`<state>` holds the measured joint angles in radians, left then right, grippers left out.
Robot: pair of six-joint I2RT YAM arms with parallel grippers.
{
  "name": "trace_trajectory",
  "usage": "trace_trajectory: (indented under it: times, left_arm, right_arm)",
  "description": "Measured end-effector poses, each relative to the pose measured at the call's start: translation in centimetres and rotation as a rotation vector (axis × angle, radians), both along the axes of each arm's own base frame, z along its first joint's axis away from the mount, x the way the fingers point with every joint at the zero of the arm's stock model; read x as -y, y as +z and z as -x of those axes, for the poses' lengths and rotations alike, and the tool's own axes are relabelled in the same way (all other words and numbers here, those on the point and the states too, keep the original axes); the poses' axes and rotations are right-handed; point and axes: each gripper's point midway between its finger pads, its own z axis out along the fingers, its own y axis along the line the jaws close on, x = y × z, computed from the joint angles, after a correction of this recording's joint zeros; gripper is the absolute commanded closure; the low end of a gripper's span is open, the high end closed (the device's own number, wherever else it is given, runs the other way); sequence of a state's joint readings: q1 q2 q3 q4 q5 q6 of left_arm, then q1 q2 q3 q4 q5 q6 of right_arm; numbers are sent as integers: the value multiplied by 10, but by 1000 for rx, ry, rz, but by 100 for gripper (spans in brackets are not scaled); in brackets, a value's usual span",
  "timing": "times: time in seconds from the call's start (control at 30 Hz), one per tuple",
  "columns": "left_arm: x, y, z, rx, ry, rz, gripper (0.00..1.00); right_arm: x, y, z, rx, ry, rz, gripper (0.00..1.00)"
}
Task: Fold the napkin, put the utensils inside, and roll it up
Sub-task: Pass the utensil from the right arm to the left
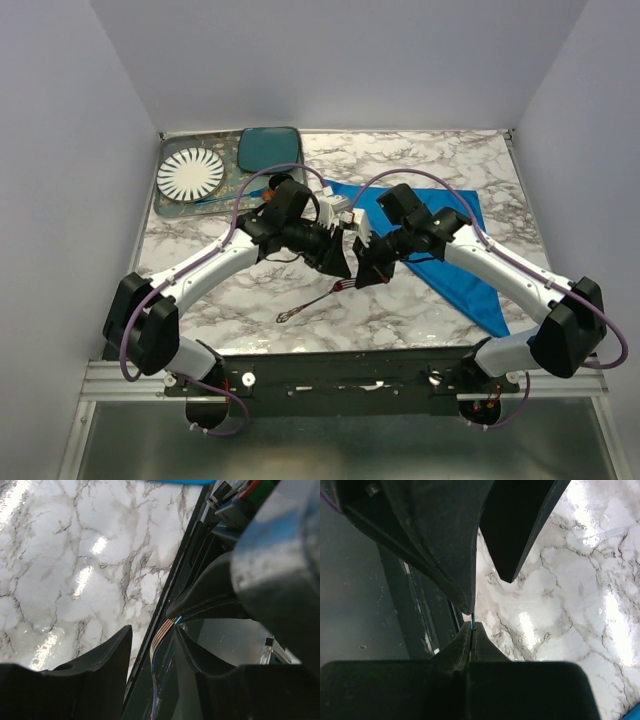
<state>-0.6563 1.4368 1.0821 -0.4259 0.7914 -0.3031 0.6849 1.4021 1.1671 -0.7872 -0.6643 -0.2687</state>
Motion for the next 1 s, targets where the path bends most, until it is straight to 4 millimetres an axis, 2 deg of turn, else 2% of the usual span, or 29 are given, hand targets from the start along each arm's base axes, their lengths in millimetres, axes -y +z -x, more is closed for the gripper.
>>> trace_trajectory:
  times: [0.1, 0.27, 0.37, 0.4, 0.57, 0.77, 0.8, 0.87, 0.9, 1.0]
  left_arm:
    - [3, 1, 3, -10, -16, 26, 50]
    - [3, -4, 8, -16, -34, 52, 36]
    - [-2, -7, 16, -13, -35, 61, 36]
    - [-7, -5, 27, 8, -42, 79, 36]
    - [-8, 2, 32, 51, -45, 115, 39]
    - [-4, 0, 33, 60, -51, 115, 66]
    - [-4, -1, 32, 58, -49, 112, 77]
    - [-3, -5, 30, 53, -43, 101, 88]
    - [-3, -7, 29, 55, -38, 94, 97]
    - [-3, -8, 24, 66, -16, 80, 100]
  right_arm:
    - [0, 0, 1, -6, -8, -1, 99]
    - [4, -5, 4, -23, -31, -4, 99]
    - [9, -9, 3, -33, -55, -2, 99]
    - [9, -9, -2, -25, -74, -16, 99]
    - [7, -1, -5, -6, -80, -52, 99]
    - [3, 7, -1, -10, -56, -93, 99]
    - [3, 7, 0, -15, -53, -96, 99]
    - [2, 8, 1, -19, -50, -100, 99]
    - [2, 8, 2, -27, -49, -103, 98]
    - [1, 10, 2, -38, -60, -109, 81]
